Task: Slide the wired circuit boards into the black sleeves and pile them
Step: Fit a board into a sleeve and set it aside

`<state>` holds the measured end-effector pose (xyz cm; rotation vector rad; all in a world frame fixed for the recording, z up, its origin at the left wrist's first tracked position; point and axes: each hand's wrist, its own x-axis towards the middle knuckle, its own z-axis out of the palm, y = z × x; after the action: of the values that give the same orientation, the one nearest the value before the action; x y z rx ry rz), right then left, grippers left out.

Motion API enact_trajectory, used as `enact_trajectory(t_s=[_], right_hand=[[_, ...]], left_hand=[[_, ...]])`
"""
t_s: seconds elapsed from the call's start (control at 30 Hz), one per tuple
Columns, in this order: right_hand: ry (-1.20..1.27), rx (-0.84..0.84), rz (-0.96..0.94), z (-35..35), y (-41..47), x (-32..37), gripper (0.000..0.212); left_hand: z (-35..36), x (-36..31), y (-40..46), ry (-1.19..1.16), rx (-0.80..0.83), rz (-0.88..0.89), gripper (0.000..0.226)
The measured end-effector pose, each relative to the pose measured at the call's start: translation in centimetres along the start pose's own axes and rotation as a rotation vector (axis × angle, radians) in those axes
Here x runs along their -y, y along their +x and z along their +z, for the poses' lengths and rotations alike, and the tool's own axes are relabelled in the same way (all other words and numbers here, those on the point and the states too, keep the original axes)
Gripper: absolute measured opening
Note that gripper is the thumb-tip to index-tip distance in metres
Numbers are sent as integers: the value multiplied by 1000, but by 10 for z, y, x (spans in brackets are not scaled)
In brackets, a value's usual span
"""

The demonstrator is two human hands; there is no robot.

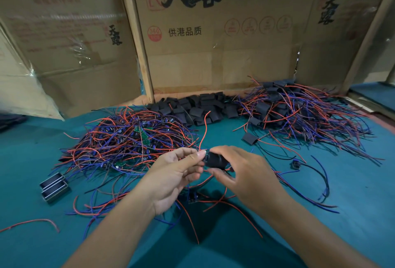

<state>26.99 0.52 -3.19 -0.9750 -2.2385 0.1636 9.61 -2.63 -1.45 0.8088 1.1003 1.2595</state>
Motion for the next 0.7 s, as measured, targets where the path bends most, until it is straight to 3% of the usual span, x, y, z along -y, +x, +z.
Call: enact_trajectory(t_s=[0.13, 0.3, 0.53, 0.7], right_hand=[[-10, 13, -10, -1, 0, 1, 32], [-6, 20, -22, 0, 0, 2, 31], [68, 8, -29, -3, 2, -2, 26], [127, 6, -51, -2, 3, -3, 27]], left_hand=[[0, 2, 0, 67, 4, 31, 27], [2, 8, 2, -78, 27, -21, 24], [-2, 3, 2, -11, 53, -31, 16], [-2, 2, 1, -20, 96, -92, 22]])
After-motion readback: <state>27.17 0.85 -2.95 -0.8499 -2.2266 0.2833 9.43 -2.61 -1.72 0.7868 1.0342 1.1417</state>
